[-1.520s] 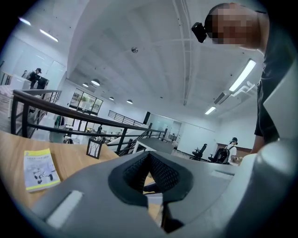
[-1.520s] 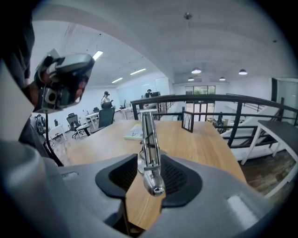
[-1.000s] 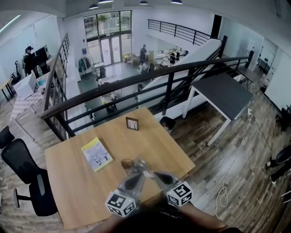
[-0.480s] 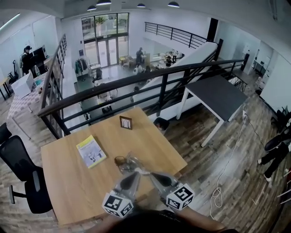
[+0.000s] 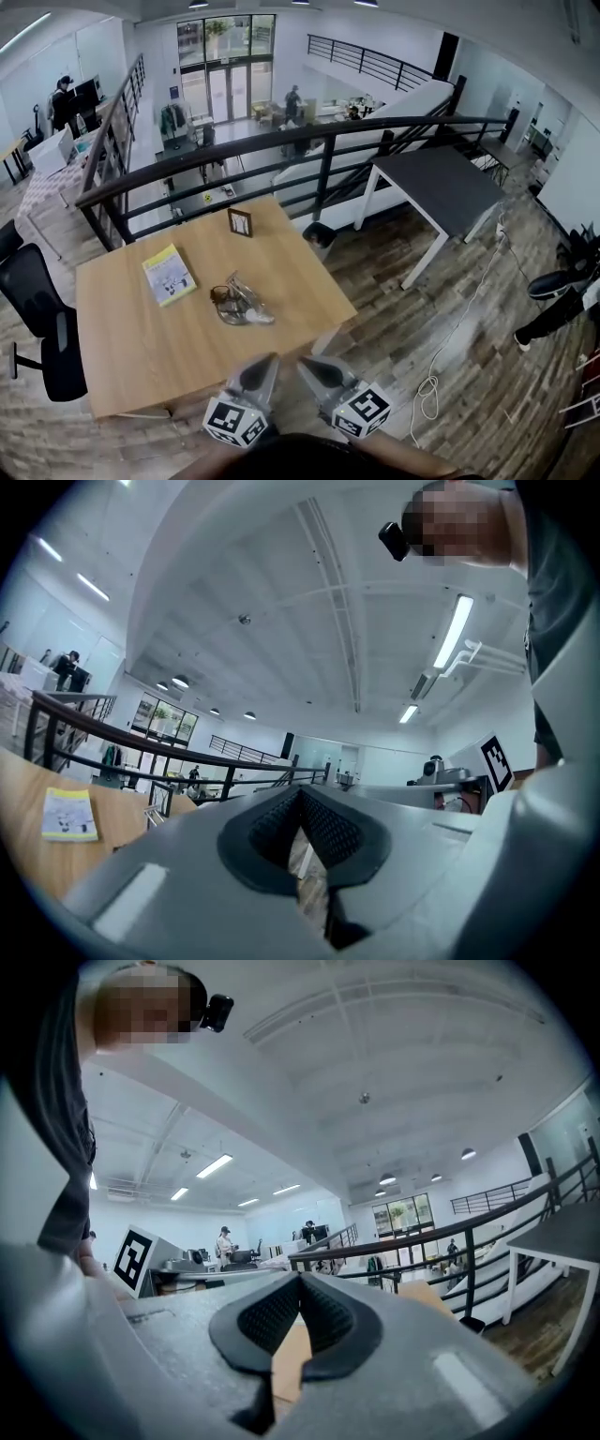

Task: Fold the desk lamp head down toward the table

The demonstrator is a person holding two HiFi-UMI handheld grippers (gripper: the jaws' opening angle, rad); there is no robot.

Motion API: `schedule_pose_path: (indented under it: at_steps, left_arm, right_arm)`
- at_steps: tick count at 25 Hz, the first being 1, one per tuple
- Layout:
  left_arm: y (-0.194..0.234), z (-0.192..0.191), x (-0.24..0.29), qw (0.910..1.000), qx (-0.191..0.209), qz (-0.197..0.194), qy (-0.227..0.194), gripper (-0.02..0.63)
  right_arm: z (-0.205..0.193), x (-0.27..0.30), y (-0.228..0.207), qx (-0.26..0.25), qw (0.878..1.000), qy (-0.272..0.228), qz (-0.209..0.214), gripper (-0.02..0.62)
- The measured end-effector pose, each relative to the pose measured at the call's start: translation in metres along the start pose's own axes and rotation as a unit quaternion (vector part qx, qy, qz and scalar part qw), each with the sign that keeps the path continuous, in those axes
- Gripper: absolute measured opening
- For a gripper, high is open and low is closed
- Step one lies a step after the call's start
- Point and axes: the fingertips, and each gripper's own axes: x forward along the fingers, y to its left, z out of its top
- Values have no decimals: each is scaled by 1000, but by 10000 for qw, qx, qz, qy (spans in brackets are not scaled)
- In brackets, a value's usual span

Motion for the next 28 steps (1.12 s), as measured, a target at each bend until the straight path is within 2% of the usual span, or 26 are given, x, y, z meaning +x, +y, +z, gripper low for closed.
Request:
schedule_pose_path:
  at_steps: [7, 13, 17, 22, 28]
  left_arm:
    - [-69, -29, -50, 9991, -47, 409, 19, 2]
    - [-97, -31, -99, 9975, 77, 704, -35, 2]
    - [-105, -27, -124, 9967, 105, 805, -64, 2]
    - [-109, -25, -152, 9976, 168, 667, -57, 2]
    - [-112, -18, -206, 9989, 194, 422, 42, 2]
  right_arm:
    - [-28, -69, 41, 132, 9993, 122, 335, 3]
    - [-31, -99, 86, 23, 9984, -2, 567, 3]
    - [-29, -107, 106, 18, 9985, -54, 540, 3]
    - [-30, -110, 137, -54, 9990, -124, 416, 3]
    - [-39, -109, 199, -89, 9995, -136, 273, 3]
